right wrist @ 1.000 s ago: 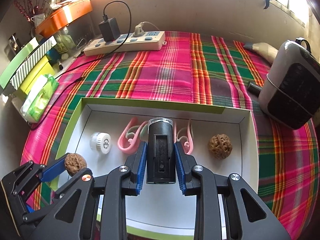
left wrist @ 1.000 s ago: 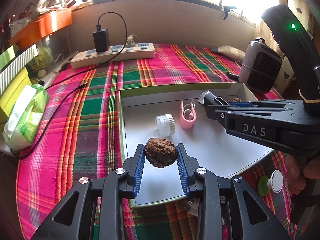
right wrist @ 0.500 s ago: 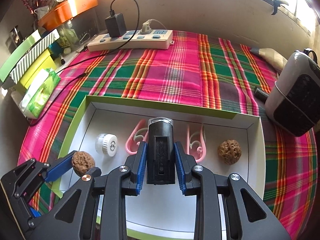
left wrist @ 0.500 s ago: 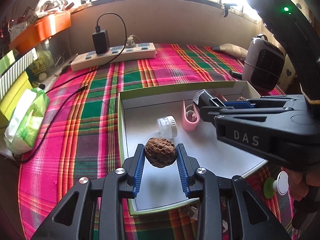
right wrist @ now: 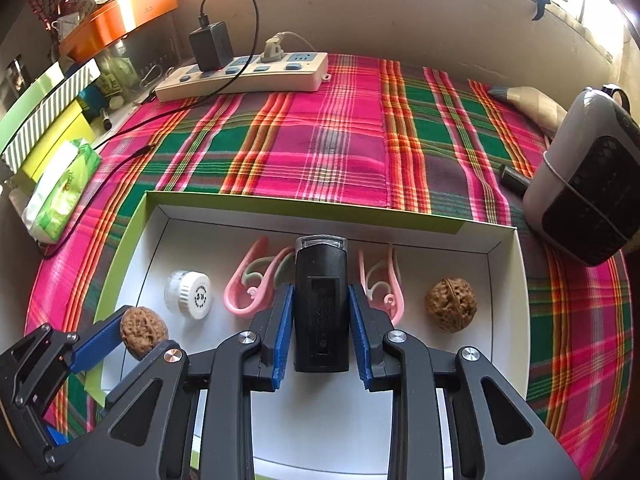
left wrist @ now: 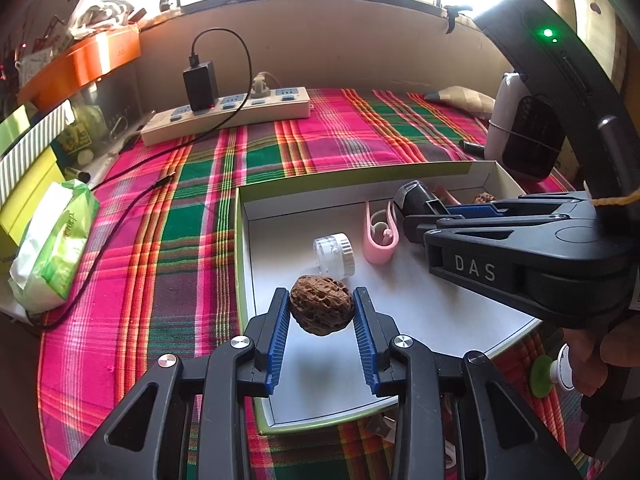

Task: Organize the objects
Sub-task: 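Open the right tool to stand the black device in the box while the left tool releases the walnut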

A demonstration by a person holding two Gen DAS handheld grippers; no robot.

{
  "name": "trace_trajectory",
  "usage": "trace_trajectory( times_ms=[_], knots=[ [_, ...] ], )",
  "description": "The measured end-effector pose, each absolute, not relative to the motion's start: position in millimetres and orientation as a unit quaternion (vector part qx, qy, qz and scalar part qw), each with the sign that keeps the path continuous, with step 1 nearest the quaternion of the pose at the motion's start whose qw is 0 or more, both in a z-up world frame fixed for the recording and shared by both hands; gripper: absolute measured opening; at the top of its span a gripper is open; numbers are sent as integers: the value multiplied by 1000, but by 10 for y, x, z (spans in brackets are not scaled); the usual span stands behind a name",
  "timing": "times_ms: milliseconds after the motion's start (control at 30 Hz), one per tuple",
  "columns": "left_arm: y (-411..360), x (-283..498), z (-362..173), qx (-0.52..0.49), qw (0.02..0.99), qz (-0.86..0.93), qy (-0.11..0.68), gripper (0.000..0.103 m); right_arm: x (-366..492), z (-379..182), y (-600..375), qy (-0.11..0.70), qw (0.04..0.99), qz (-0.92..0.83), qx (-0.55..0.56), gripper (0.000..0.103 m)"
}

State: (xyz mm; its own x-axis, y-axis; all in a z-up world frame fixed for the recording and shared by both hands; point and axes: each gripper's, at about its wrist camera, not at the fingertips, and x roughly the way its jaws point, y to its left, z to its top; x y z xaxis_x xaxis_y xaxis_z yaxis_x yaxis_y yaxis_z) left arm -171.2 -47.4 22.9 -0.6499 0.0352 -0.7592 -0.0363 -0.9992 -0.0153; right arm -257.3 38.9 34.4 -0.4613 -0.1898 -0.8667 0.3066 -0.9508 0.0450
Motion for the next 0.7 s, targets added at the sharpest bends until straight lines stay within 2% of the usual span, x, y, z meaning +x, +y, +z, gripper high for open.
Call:
trace_trajectory(
  times_ms=[700],
  knots=[
    [-479, -1710, 220, -417, 18, 909, 3, 30, -2568, 281, 340, 60, 141, -855, 495, 29]
  ],
)
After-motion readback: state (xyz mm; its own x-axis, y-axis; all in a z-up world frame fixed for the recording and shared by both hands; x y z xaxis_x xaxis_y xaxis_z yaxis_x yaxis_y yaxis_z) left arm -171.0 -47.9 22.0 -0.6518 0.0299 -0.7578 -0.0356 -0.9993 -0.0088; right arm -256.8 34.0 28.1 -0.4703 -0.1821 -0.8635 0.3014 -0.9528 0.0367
